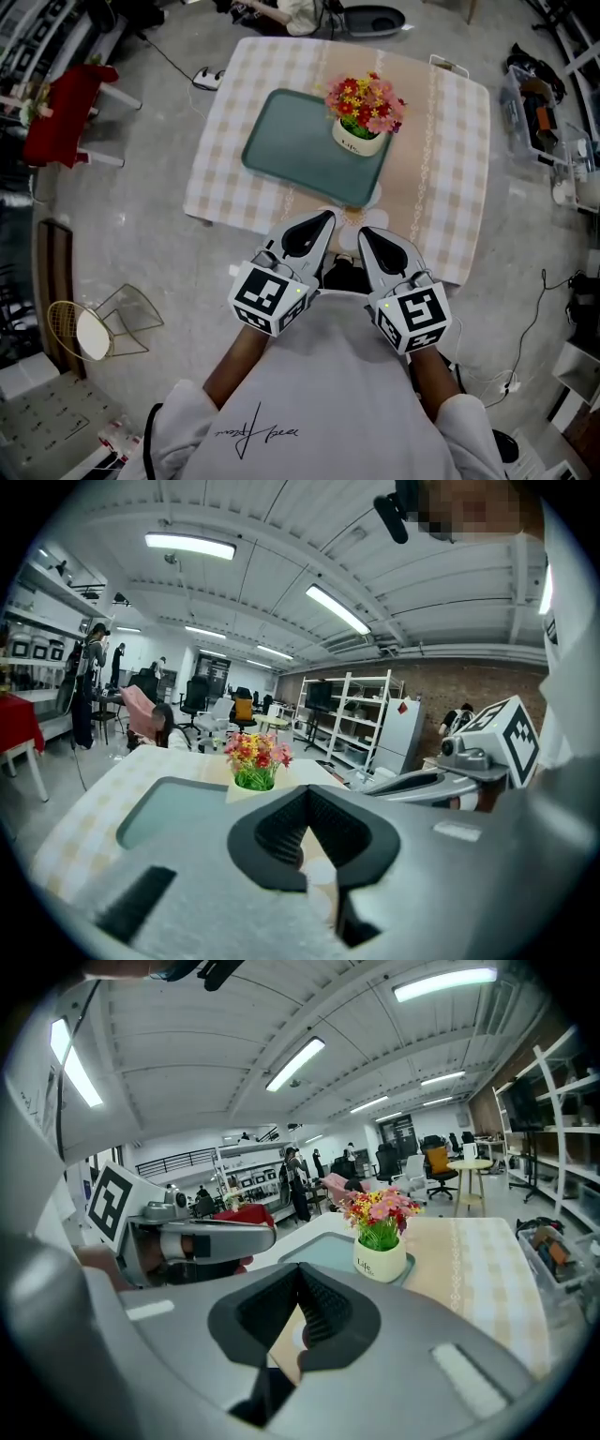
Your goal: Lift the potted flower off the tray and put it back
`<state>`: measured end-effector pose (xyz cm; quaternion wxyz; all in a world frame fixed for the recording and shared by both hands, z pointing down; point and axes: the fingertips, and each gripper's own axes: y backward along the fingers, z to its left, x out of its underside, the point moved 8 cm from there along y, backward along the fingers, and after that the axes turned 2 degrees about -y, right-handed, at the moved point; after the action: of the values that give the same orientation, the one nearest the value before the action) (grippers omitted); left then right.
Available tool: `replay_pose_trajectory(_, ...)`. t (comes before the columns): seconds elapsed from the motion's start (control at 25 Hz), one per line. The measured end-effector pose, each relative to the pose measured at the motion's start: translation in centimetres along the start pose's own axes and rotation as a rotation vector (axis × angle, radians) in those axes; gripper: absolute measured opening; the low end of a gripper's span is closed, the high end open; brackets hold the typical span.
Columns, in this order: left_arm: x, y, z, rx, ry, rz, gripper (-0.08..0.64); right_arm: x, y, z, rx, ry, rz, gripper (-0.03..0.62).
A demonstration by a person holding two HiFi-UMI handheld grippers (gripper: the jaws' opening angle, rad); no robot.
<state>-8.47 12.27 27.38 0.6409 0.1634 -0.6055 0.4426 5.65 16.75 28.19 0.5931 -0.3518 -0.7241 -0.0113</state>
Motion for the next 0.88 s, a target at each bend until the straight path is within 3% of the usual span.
replay_pose_trajectory(0.28,-0.7,-1.4,1.8,-0.029,0.001,-0.036,0.0,-0.3,-1.3,-1.3,0.029,-0.008,0.011,0.008)
replay_pose_trajectory(0.88,-0.5,-4.8,6.7,0.006,-0.018,0.041,0.0,-1.3,-5.4,-4.1,0.084,-0.052,0.037,0.008)
